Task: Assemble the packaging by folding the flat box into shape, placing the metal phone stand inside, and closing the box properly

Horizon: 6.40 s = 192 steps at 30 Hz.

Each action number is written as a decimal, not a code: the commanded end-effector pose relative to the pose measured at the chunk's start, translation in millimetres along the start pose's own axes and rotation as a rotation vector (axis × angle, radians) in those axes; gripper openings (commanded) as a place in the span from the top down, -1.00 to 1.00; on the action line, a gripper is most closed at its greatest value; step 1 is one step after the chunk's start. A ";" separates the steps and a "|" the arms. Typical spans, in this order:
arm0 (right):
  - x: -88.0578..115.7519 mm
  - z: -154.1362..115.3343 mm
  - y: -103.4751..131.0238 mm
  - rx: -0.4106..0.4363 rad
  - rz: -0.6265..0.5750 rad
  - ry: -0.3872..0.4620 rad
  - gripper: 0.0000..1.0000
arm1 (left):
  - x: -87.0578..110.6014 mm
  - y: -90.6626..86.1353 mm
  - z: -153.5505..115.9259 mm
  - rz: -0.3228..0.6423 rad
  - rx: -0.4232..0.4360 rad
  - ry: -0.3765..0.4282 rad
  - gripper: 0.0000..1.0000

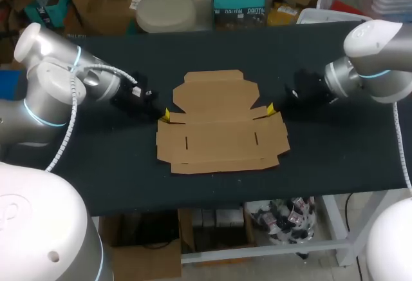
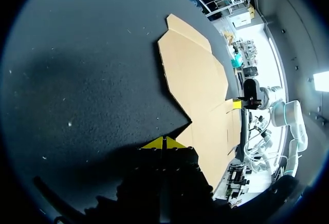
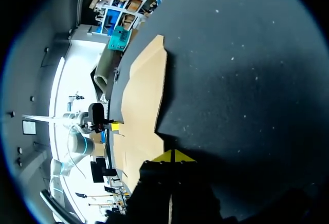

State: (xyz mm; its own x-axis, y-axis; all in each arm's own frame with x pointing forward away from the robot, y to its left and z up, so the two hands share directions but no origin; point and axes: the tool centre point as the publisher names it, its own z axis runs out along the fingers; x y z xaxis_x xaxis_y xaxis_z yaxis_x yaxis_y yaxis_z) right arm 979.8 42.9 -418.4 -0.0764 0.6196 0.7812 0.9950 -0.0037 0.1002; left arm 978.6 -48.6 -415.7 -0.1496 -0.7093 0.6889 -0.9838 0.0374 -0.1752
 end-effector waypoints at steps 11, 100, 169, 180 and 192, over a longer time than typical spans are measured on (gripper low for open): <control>-3.8 2.1 9.2 0.005 0.020 0.007 1.00 | 0.1 -1.0 3.3 0.000 -0.001 -0.009 1.00; 13.6 9.2 12.0 0.099 0.064 -0.212 1.00 | 14.0 9.2 6.1 -0.025 0.020 -0.209 1.00; 37.9 24.5 1.1 0.113 0.059 -0.406 1.00 | 48.3 11.5 6.0 -0.064 -0.004 -0.419 1.00; 41.3 27.3 0.6 0.113 0.057 -0.418 1.00 | 44.9 10.3 7.7 -0.074 -0.012 -0.424 1.00; 43.3 32.4 -0.7 0.113 0.065 -0.445 1.00 | 49.6 11.5 17.1 -0.046 -0.025 -0.419 1.00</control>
State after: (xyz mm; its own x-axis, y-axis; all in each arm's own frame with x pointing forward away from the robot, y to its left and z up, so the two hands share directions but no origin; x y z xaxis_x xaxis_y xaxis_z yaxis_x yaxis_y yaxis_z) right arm 977.2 90.1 -405.0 -0.0058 0.8915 0.4531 0.9995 0.0189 -0.0243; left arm 958.5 -90.4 -394.6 -0.0602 -0.9307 0.3607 -0.9907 0.0115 -0.1357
